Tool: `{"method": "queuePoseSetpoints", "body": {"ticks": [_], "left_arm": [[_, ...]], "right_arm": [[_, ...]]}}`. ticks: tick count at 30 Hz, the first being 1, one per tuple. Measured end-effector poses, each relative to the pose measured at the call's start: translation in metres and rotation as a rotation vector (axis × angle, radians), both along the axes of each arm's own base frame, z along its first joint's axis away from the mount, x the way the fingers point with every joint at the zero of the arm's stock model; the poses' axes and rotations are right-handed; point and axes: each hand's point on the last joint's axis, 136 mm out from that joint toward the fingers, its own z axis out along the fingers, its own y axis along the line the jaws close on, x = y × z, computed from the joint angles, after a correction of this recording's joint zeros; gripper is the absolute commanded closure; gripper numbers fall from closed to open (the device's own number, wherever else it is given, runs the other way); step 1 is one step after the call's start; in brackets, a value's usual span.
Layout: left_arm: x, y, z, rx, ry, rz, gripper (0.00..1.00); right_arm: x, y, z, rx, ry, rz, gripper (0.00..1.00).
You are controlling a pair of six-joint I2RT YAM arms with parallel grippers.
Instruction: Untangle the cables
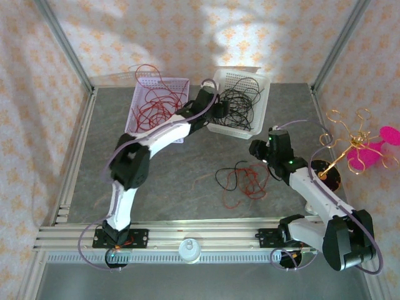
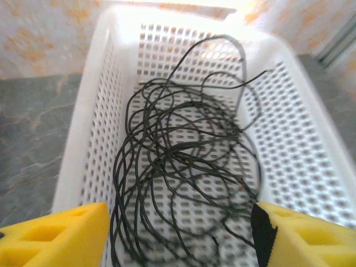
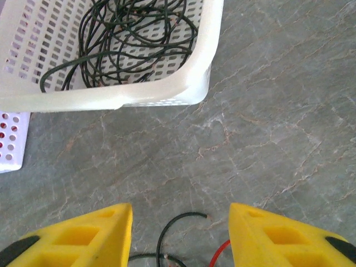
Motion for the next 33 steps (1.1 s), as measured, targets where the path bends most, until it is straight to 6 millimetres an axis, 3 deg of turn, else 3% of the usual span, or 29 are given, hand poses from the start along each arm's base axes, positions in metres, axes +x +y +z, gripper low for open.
{"method": "queuePoseSetpoints", "body": {"ticks": [3, 5, 7, 9, 12, 15, 27, 33], "left_arm": [[-0.054, 0.005, 0.031, -0.024, -0.047, -0.019, 0.32], [-0.088, 0.004, 0.032, -0.034, -0.049, -0.043, 0.37], [-0.118, 0.003, 0.014, -0.017, -0.018, -0.066, 0.43], [-0.146, 0.002, -0.023, 0.029, 0.05, -0.085, 0.45], [-0.181, 0.006, -0.079, 0.107, 0.173, -0.098, 0.42], [-0.206, 0.009, -0.109, 0.147, 0.251, -0.1, 0.38], [-0.214, -0.015, -0.168, 0.262, 0.373, -0.142, 0.38], [-0.208, -0.027, -0.18, 0.322, 0.399, -0.169, 0.41]], "right_arm": [[-0.003, 0.002, -0.001, 0.01, 0.008, 0.014, 0.53], [-0.008, 0.003, -0.004, 0.013, 0.019, 0.02, 0.53], [-0.014, 0.004, -0.011, 0.02, 0.04, 0.033, 0.54], [-0.022, 0.005, -0.02, 0.024, 0.069, 0.043, 0.54], [-0.03, 0.004, -0.029, 0.026, 0.093, 0.046, 0.54], [-0.034, 0.003, -0.031, 0.033, 0.094, 0.041, 0.54], [-0.039, 0.002, -0.03, 0.039, 0.079, 0.041, 0.54], [-0.039, 0.002, -0.029, 0.042, 0.068, 0.042, 0.54]]}}
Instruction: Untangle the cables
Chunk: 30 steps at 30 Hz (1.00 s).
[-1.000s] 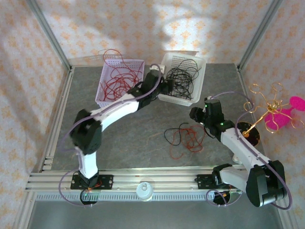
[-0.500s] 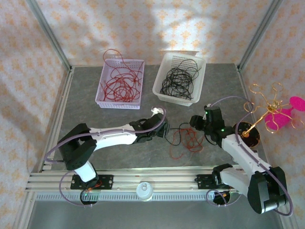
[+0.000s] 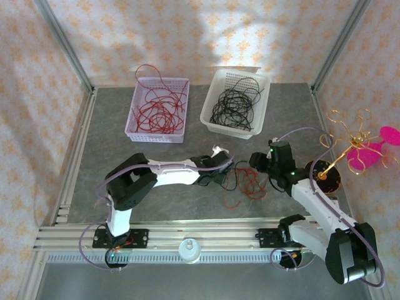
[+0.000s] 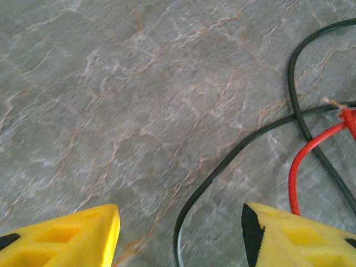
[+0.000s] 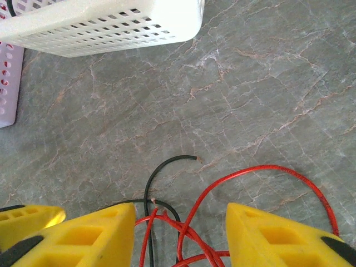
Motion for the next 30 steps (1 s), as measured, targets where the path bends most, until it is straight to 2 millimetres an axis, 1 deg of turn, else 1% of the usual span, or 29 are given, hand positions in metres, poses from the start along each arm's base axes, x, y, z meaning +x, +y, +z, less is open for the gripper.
{"method": "queuePoseSetpoints", "body": {"ticks": [4, 6, 7, 10, 12, 15, 17, 19, 20, 24, 25, 27, 30], "left_arm": [[0.001, -0.002, -0.011, 0.033, 0.015, -0.012, 0.47], [0.002, -0.005, -0.01, 0.034, 0.013, -0.018, 0.52], [0.003, -0.005, -0.01, 0.036, 0.012, -0.021, 0.55], [0.002, -0.01, -0.01, 0.036, 0.017, -0.041, 0.79], [0.0, -0.014, -0.01, 0.037, 0.014, -0.058, 0.91], [-0.001, -0.015, -0.008, 0.048, 0.0, -0.066, 1.0], [-0.003, -0.012, -0.002, 0.068, -0.021, -0.075, 1.0], [-0.008, -0.01, 0.015, 0.082, -0.055, -0.091, 1.0], [-0.011, -0.011, 0.028, 0.078, -0.081, -0.1, 1.0], [-0.017, -0.013, 0.097, 0.012, -0.218, -0.108, 1.0], [-0.018, -0.011, 0.113, -0.006, -0.249, -0.103, 1.0], [-0.021, 0.002, 0.144, -0.038, -0.312, -0.089, 1.0], [-0.025, 0.023, 0.174, -0.065, -0.38, -0.062, 1.0]], "right_arm": [[0.0, 0.0, 0.0, 0.0, -0.002, 0.0, 0.53], [0.001, 0.0, 0.001, 0.001, -0.004, 0.0, 0.53], [0.001, 0.0, 0.001, 0.001, -0.004, 0.0, 0.53], [0.001, 0.0, 0.002, 0.003, -0.011, 0.0, 0.53], [0.002, 0.001, 0.004, 0.007, -0.017, 0.002, 0.53], [0.004, 0.005, 0.007, 0.024, -0.03, 0.015, 0.53], [0.006, 0.009, 0.012, 0.044, -0.049, 0.026, 0.53], [0.009, 0.013, 0.019, 0.071, -0.077, 0.038, 0.53], [0.011, 0.016, 0.025, 0.087, -0.096, 0.044, 0.53], [0.016, 0.025, 0.05, 0.153, -0.201, 0.079, 0.49], [0.016, 0.028, 0.056, 0.171, -0.227, 0.093, 0.49], [0.014, 0.037, 0.068, 0.218, -0.28, 0.135, 0.46], [0.012, 0.048, 0.081, 0.293, -0.315, 0.179, 0.43]]}}
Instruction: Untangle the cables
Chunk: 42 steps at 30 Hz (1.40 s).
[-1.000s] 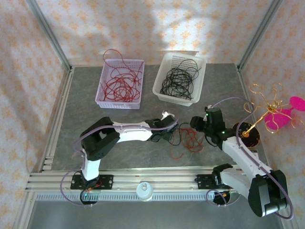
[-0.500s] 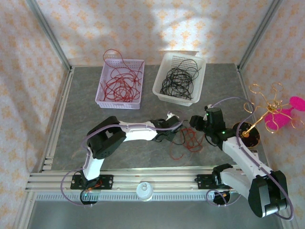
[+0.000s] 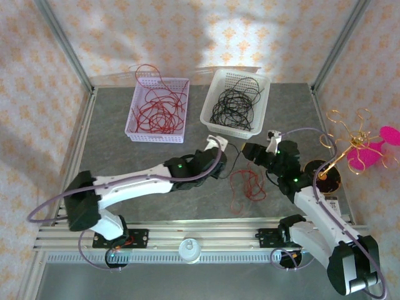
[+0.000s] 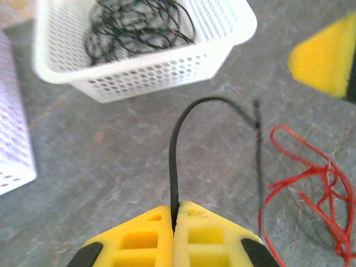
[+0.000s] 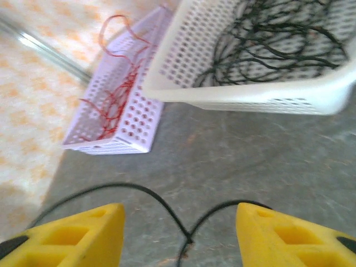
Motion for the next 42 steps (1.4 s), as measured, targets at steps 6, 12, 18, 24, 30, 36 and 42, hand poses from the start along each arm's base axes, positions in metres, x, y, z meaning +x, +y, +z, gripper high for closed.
{"method": "queuePoseSetpoints", "body": {"ticks": [6, 12, 18, 24, 30, 36, 42], "left_arm": [[-0.014, 0.03, 0.038, -0.083, -0.101, -0.013, 1.0], [-0.019, 0.04, 0.075, -0.18, -0.195, -0.031, 1.0], [-0.018, 0.039, 0.08, -0.186, -0.22, -0.039, 1.0], [-0.009, 0.045, 0.072, -0.139, -0.233, 0.025, 1.0], [-0.004, 0.042, 0.061, -0.104, -0.222, 0.048, 1.0], [-0.003, 0.04, 0.071, -0.125, -0.232, 0.049, 1.0], [-0.004, 0.036, 0.075, -0.156, -0.221, 0.038, 1.0]], "right_arm": [[-0.003, 0.022, 0.015, 0.151, -0.012, 0.096, 0.41], [-0.012, 0.038, 0.015, 0.233, 0.017, 0.152, 0.44], [-0.012, 0.038, 0.018, 0.281, 0.05, 0.132, 0.58], [-0.024, 0.033, 0.026, 0.293, 0.023, 0.13, 0.52], [-0.049, 0.033, 0.048, 0.282, -0.11, 0.183, 0.37], [-0.057, 0.072, 0.035, 0.217, -0.075, 0.289, 0.37], [-0.031, 0.088, -0.012, 0.204, 0.089, 0.213, 0.54]]}}
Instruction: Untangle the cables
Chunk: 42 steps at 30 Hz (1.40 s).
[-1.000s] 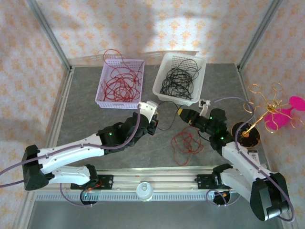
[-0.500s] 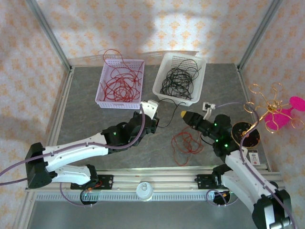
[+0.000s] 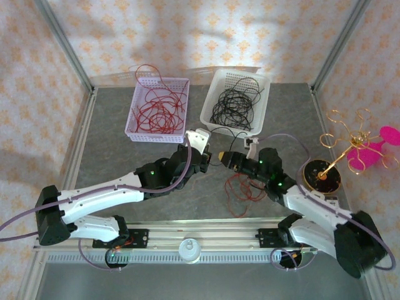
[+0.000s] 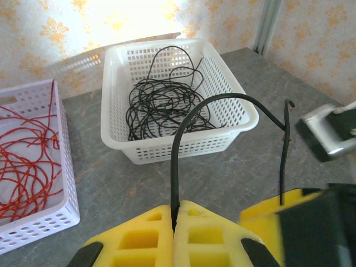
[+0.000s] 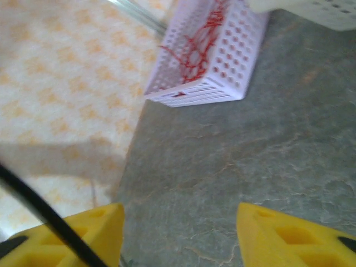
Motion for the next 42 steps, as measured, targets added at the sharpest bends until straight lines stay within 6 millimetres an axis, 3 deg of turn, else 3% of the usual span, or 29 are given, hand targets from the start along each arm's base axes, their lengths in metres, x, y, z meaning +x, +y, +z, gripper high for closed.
{"method": "queuePoseSetpoints", "body": {"ticks": [3, 6, 10, 16, 27, 29, 32, 37, 42], "left_arm": [[-0.002, 0.001, 0.005, -0.016, -0.004, -0.008, 1.0], [-0.007, 0.007, 0.016, -0.056, -0.021, -0.02, 1.0], [-0.015, 0.019, 0.033, -0.143, -0.069, -0.025, 1.0], [-0.02, 0.025, 0.03, -0.215, -0.11, -0.032, 1.0], [-0.026, 0.035, 0.035, -0.387, -0.241, -0.041, 1.0], [-0.026, 0.036, 0.038, -0.413, -0.274, -0.043, 1.0], [-0.026, 0.042, 0.053, -0.474, -0.345, -0.022, 1.0], [-0.029, 0.067, 0.099, -0.627, -0.487, 0.06, 1.0], [-0.027, 0.079, 0.117, -0.646, -0.525, 0.119, 1.0]], "right_arm": [[0.018, -0.01, -0.013, 0.001, 0.058, -0.121, 0.65], [0.029, -0.021, -0.007, 0.078, 0.06, -0.218, 0.76], [0.032, -0.034, -0.015, 0.164, 0.101, -0.309, 0.85], [0.036, -0.04, -0.006, 0.276, 0.117, -0.365, 1.0], [0.028, -0.065, -0.002, 0.51, 0.194, -0.49, 1.0], [0.029, -0.063, -0.005, 0.528, 0.221, -0.491, 0.92], [0.033, -0.063, -0.014, 0.526, 0.267, -0.511, 0.75], [0.033, -0.072, -0.05, 0.452, 0.361, -0.598, 0.74], [0.028, -0.08, -0.048, 0.367, 0.304, -0.607, 0.73]]}}
